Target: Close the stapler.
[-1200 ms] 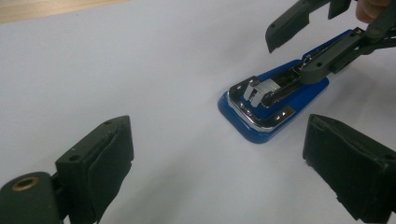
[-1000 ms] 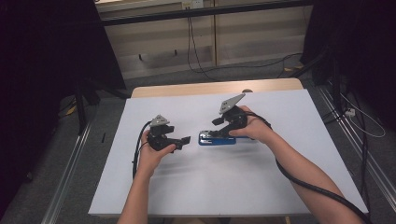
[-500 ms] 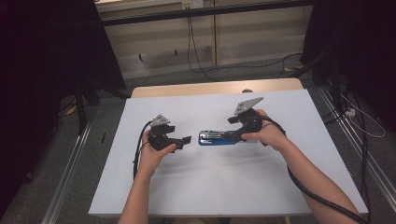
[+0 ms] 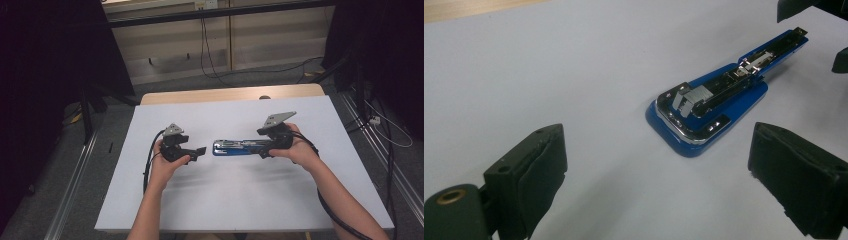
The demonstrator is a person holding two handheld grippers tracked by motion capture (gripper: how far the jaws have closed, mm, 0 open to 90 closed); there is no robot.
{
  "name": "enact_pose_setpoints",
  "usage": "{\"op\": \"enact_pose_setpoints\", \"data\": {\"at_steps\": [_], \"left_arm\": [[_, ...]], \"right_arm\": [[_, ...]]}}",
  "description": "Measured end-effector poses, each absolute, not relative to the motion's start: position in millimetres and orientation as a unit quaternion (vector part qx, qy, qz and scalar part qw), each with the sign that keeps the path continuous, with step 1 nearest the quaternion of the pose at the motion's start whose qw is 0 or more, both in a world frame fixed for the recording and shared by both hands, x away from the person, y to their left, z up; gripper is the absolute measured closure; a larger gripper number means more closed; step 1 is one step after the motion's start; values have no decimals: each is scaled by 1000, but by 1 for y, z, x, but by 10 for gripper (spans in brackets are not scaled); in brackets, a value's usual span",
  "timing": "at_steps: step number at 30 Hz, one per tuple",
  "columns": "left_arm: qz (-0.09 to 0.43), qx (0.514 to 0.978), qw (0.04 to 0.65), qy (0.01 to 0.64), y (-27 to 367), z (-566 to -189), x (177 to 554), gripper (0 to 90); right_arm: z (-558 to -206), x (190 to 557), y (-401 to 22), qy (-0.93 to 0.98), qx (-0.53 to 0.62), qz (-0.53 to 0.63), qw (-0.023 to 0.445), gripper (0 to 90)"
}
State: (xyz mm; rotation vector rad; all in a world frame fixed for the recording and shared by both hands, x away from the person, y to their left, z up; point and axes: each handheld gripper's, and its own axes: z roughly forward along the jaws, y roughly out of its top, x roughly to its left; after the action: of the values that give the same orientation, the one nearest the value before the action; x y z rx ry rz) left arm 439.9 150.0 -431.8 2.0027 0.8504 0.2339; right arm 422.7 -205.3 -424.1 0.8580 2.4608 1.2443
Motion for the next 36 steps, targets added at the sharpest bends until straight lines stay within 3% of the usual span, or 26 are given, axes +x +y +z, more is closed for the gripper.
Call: {"op": "enact_pose_setpoints", "data": {"at_steps": [14,19,28,36], "left_arm": [[91,816,459,339,146,-433,439,103],[94,818,457,337,145,-432,439,147],[91,819,460,332,139,-433,438,269],[85,820,467,319,134,-433,435,504]], "right_arm": [[-424,400,-235,830,332,416,165,190],[-427,391,-247,824,347,412,176,247],[-429,381,-267,793,391,422,199,486],[-433,372,-280,790,411,400,219,709]]}}
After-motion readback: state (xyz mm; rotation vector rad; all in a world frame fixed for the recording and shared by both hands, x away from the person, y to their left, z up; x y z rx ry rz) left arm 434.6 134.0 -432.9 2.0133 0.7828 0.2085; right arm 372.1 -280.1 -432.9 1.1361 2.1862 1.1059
